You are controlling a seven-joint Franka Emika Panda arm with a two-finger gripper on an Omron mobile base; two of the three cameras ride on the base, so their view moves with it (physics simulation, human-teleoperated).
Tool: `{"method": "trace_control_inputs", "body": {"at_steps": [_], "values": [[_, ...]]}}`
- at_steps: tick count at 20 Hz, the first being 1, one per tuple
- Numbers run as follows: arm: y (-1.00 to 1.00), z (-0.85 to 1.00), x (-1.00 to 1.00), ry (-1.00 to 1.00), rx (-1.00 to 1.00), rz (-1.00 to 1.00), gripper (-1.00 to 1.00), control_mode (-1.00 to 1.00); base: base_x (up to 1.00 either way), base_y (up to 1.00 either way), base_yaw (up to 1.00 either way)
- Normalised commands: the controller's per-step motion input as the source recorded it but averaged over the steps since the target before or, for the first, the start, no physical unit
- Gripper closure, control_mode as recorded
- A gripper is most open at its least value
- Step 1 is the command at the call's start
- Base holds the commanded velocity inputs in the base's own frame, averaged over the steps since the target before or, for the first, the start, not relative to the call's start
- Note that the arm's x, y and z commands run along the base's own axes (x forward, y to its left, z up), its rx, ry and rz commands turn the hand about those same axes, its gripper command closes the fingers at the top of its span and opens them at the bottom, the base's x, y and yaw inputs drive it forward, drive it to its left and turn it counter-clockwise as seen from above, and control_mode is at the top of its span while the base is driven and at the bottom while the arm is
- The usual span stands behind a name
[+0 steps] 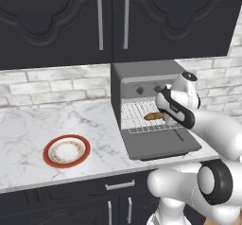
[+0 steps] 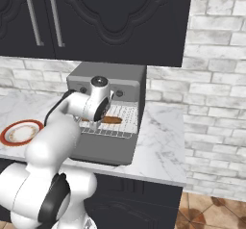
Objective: Pull the toaster oven rack outwards. Pick up the baguette from the plate and place it on the toaster oven rack. Close the toaster oven door fully and set the temperature to the lowest setting.
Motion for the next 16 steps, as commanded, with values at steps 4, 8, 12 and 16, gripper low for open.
{"method": "trace_control_inputs", "body": {"at_steps": [4,8,12,16], "values": [[0.00,0.29,-0.33,-0.05,0.00,0.00,-1.00,-1.00,0.00,0.00,0.00],[-0.01,0.59,-0.44,-0.13,0.00,0.00,-1.00,-1.00,0.00,0.00,0.00],[-0.16,0.62,-0.79,-0.14,0.00,-0.03,-1.00,-1.00,0.00,0.00,0.00],[-0.19,0.09,-0.80,0.05,0.02,-0.11,-1.00,-1.00,0.00,0.00,0.00]]}}
